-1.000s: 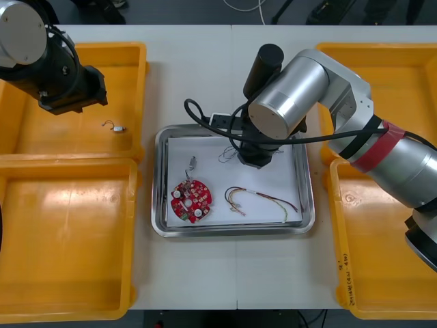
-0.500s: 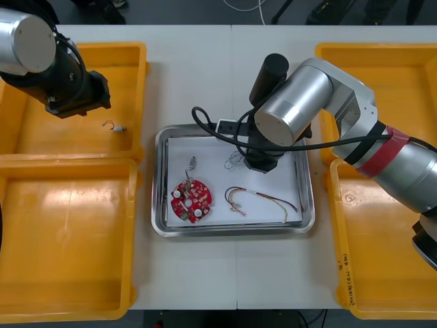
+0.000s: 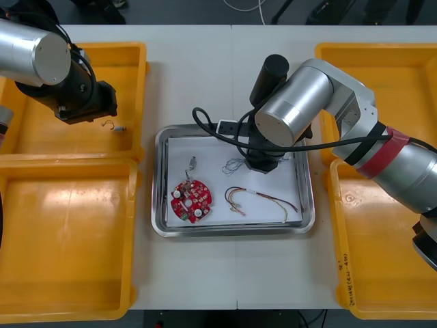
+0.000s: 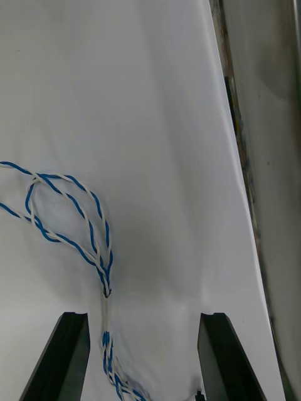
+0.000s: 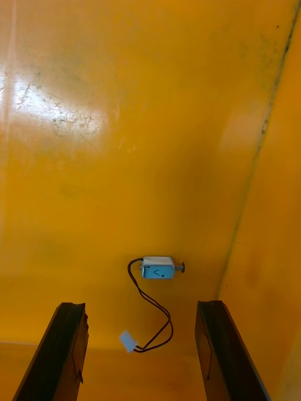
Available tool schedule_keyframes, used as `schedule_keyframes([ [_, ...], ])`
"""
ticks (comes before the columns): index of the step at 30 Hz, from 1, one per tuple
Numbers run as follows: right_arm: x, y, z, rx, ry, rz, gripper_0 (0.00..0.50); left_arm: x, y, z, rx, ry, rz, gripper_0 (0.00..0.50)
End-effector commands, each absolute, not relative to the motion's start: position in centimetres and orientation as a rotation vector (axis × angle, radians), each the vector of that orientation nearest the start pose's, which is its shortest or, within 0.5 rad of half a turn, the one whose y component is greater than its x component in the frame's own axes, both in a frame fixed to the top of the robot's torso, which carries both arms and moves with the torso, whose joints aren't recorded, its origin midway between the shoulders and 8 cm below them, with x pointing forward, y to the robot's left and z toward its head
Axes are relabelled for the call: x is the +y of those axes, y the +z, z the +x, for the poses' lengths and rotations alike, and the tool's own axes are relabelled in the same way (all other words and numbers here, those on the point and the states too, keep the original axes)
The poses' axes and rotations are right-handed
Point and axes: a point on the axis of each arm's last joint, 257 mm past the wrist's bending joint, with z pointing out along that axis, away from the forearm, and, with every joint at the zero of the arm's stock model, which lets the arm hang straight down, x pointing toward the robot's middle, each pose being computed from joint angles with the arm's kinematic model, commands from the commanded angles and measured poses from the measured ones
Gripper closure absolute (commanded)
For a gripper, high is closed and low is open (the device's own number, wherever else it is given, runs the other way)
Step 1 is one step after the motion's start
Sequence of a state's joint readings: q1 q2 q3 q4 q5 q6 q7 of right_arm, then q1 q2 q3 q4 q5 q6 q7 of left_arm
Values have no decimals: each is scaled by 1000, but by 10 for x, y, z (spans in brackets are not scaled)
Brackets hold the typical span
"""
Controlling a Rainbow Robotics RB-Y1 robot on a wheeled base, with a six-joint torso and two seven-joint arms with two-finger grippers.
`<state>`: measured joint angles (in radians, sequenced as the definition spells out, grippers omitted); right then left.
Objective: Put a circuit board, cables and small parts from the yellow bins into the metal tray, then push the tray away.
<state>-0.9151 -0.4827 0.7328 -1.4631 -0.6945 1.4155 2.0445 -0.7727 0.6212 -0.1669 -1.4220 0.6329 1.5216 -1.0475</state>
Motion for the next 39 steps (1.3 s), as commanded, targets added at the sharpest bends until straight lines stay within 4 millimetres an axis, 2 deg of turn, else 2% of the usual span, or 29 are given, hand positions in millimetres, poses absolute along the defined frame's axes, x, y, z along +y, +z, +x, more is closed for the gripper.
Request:
schedule_keyframes([
  [1, -88, -245, 526, 2080, -319, -1733, 0, 259, -149, 589, 2533, -119, -113, 0],
  [7, -86, -237, 529, 2081, -299, -1704, 0, 254, -156, 590, 2541, -139, -114, 0],
  [14, -88, -217, 533, 2097, -276, -1659, 0, 248, -166, 590, 2554, -147, -100, 0],
  [20, -93, -201, 526, 2160, -244, -1639, 0, 242, -173, 594, 2545, -149, -84, 0],
  [29, -102, -164, 513, 2234, -215, -1590, 0, 239, -178, 591, 2556, -161, -78, 0],
  [30, -105, -160, 510, 2248, -214, -1584, 0, 238, -180, 590, 2562, -165, -77, 93],
  [31, -106, -155, 508, 2256, -206, -1575, 0, 239, -180, 590, 2563, -165, -77, 315],
  [32, -107, -151, 505, 2259, -202, -1572, 0, 238, -181, 589, 2564, -170, -75, 440],
  [33, -110, -146, 503, 2273, -199, -1557, 0, 238, -181, 589, 2566, -172, -76, 495],
  [39, -118, -120, 494, 2349, -157, -1392, 0, 235, -183, 587, 2573, -196, -84, 495],
])
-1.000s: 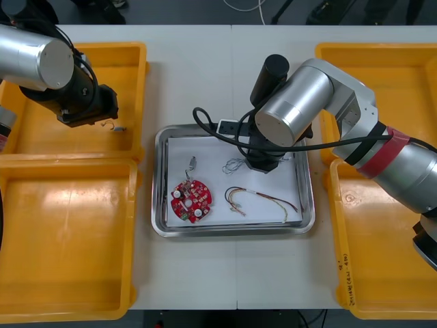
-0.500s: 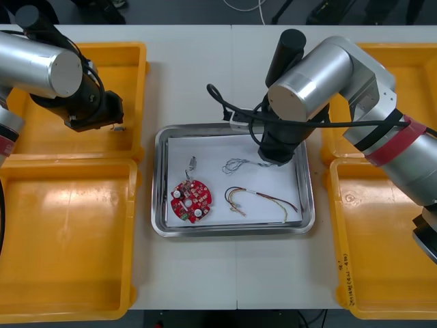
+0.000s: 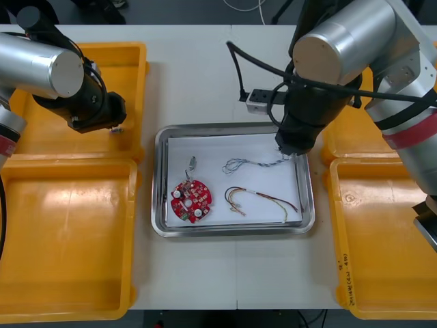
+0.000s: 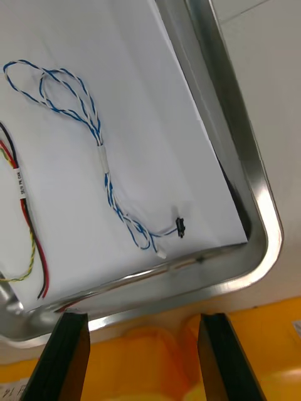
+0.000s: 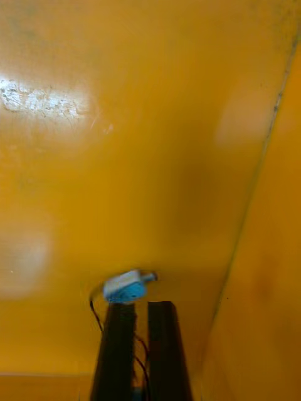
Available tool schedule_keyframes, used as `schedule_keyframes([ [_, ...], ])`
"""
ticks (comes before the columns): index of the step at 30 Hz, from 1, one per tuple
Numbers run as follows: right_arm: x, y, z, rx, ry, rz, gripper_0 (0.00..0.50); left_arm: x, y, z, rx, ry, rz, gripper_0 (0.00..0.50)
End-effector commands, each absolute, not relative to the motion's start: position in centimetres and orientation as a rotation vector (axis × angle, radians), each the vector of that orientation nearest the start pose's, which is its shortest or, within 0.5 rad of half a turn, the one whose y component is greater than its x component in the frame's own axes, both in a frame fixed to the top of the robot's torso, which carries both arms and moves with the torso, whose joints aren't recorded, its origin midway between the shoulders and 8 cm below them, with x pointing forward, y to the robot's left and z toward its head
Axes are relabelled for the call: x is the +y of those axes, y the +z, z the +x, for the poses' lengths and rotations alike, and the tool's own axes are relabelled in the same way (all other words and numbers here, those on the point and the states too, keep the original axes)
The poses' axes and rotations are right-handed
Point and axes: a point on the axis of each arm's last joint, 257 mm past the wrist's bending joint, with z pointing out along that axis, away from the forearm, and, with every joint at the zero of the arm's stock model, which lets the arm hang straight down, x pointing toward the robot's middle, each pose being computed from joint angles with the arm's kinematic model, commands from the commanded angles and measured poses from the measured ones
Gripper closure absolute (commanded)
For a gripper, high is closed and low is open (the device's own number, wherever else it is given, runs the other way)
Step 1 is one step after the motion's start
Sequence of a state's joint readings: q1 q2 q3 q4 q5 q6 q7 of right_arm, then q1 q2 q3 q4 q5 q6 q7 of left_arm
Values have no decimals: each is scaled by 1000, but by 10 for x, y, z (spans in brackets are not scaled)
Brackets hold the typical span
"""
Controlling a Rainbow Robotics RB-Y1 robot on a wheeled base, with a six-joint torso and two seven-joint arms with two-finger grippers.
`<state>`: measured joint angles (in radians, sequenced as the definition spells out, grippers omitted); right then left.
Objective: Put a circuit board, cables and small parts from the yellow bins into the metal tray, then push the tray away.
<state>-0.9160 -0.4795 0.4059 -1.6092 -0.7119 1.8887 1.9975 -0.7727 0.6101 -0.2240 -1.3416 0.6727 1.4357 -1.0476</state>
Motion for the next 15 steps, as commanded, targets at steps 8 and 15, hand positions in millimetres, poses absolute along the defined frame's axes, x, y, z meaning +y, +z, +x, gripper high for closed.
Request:
schedule_keyframes([
  [8, -127, -87, 502, 2369, -142, -1098, 0, 236, -182, 587, 2573, -196, -84, 498],
  [15, -160, -84, 496, 2432, -105, -831, 0, 246, -179, 587, 2570, -178, -70, 499],
])
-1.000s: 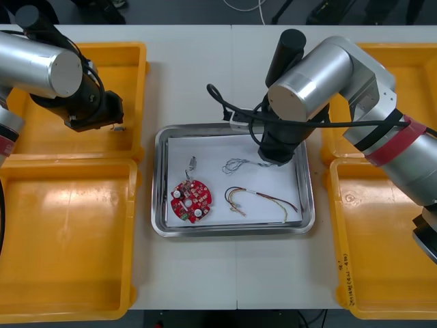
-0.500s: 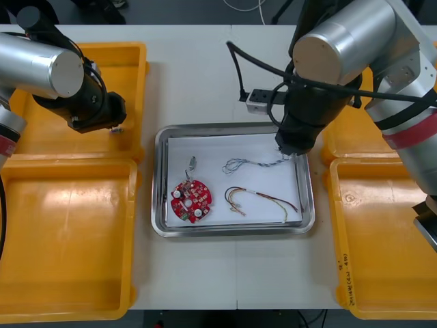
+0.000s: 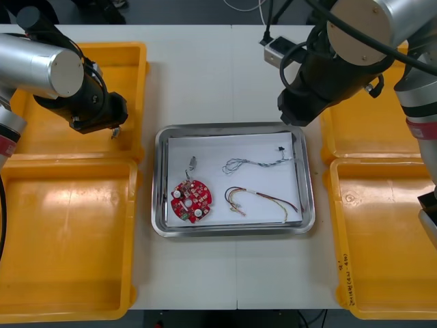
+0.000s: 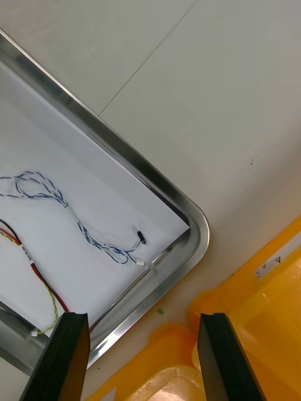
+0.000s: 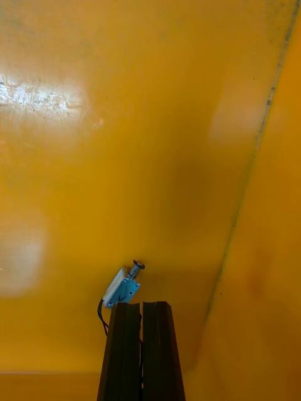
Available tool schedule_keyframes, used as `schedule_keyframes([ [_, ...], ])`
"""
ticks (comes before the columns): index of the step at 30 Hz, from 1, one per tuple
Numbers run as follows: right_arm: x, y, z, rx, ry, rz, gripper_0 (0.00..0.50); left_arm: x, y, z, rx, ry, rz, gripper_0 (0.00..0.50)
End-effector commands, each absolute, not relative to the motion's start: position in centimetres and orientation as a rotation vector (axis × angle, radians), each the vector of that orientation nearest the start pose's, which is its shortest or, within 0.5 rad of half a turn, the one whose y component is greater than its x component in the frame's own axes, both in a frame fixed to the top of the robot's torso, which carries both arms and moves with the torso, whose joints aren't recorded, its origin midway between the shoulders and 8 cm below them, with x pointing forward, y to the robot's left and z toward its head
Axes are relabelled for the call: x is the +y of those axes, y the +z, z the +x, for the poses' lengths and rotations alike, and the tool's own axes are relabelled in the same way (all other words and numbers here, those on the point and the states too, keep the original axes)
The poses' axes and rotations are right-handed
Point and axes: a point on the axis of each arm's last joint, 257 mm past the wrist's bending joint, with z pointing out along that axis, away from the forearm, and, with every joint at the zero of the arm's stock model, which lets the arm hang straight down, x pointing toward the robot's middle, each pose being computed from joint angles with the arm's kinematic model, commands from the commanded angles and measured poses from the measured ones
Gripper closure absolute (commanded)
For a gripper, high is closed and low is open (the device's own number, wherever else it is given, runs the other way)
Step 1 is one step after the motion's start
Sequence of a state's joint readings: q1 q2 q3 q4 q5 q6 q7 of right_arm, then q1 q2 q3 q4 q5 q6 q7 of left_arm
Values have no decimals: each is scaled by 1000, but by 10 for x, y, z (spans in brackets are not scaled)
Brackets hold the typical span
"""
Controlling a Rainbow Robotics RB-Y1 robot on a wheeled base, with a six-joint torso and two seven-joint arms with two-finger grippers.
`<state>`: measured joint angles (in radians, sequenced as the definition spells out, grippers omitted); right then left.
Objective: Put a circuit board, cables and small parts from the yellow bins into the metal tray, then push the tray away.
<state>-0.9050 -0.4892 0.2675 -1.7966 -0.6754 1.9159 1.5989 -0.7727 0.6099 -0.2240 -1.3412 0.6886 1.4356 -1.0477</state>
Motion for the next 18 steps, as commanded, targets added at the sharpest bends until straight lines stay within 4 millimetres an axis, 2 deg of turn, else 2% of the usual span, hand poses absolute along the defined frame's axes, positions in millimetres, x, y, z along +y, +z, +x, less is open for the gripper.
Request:
schedule_keyframes([
  [1, -166, -85, 494, 2449, -91, -791, 0, 249, -177, 587, 2568, -172, -68, 498],
  [6, -188, -87, 484, 2507, -22, -619, 0, 265, -168, 590, 2555, -133, -24, 499],
  [11, -214, -85, 475, 2526, -11, -436, 0, 292, -158, 588, 2552, -53, 52, 499],
  [18, -250, -91, 464, 2556, -36, -250, 0, 322, -158, 592, 2531, 26, 110, 500],
])
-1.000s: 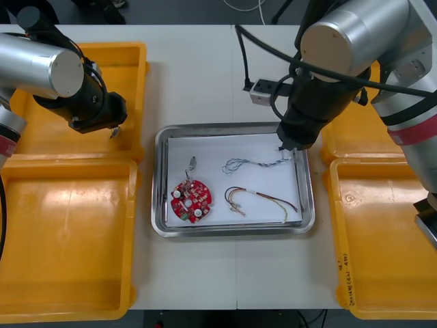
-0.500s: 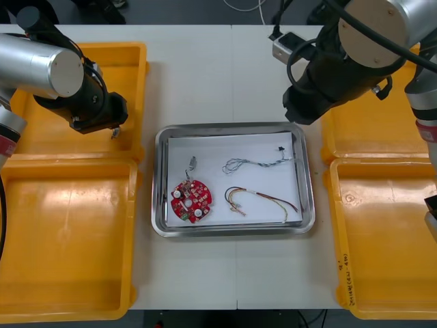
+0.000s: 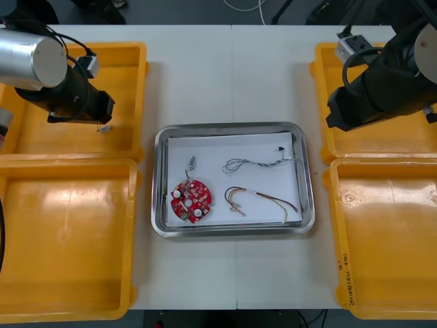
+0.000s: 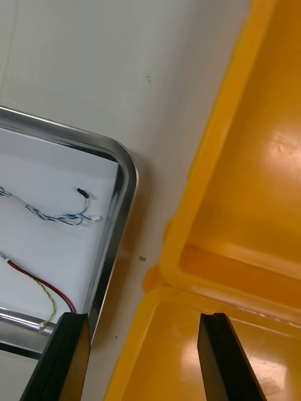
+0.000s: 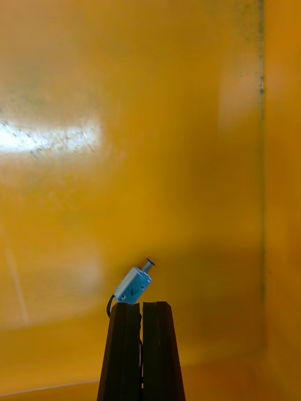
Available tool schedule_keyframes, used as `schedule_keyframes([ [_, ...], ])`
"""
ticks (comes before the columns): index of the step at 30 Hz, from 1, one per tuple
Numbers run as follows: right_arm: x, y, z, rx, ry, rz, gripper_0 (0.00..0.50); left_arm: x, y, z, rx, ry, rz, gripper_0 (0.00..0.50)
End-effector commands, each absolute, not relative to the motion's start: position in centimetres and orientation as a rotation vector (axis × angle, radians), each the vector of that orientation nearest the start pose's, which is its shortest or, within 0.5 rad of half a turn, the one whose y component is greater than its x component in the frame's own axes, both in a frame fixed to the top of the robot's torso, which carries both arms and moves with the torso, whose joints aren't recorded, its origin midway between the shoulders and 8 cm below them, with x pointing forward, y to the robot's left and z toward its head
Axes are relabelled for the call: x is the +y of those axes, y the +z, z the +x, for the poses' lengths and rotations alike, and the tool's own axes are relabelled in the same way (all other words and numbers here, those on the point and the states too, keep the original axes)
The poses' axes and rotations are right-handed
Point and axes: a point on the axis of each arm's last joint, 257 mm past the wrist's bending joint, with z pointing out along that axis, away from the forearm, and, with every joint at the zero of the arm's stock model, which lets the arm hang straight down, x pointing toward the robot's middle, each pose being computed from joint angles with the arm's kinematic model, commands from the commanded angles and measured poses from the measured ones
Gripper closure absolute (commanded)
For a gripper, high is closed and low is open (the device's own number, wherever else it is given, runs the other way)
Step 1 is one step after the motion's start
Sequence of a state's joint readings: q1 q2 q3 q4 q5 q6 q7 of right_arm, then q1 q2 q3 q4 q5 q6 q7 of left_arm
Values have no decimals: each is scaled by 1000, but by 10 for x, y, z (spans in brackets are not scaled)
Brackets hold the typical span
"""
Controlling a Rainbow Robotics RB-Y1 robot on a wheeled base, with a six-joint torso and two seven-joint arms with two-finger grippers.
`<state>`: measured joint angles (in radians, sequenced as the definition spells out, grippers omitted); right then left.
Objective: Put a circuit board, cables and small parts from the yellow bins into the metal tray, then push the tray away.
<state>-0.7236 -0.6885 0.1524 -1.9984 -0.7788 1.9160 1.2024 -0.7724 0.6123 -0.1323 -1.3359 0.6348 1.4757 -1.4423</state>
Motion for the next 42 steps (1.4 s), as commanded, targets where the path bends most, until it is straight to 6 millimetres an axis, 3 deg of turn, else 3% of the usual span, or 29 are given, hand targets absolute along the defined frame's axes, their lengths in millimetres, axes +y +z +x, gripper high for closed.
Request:
schedule_keyframes([
  [1, -256, -94, 461, 2566, -36, -223, 0, 328, -158, 594, 2528, 27, 112, 500],
  [13, -321, -97, 436, 2634, -58, -49, 0, 355, -161, 608, 2483, 44, 86, 500],
  [19, -346, -94, 430, 2638, -94, 7, 0, 356, -158, 610, 2474, 31, 77, 493],
  [21, -354, -93, 428, 2638, -106, 30, 0, 357, -156, 610, 2471, 28, 71, 435],
  [23, -367, -96, 423, 2647, -124, 68, 0, 359, -154, 609, 2470, 20, 59, 190],
  [24, -373, -97, 420, 2650, -128, 92, 0, 361, -153, 608, 2474, 16, 53, 113],
  [27, -385, -105, 410, 2670, -122, 138, 0, 364, -151, 604, 2485, 3, 41, 0],
  [42, -413, -130, 386, 2731, -138, 234, 0, 359, -122, 587, 2527, -15, 31, 0],
])
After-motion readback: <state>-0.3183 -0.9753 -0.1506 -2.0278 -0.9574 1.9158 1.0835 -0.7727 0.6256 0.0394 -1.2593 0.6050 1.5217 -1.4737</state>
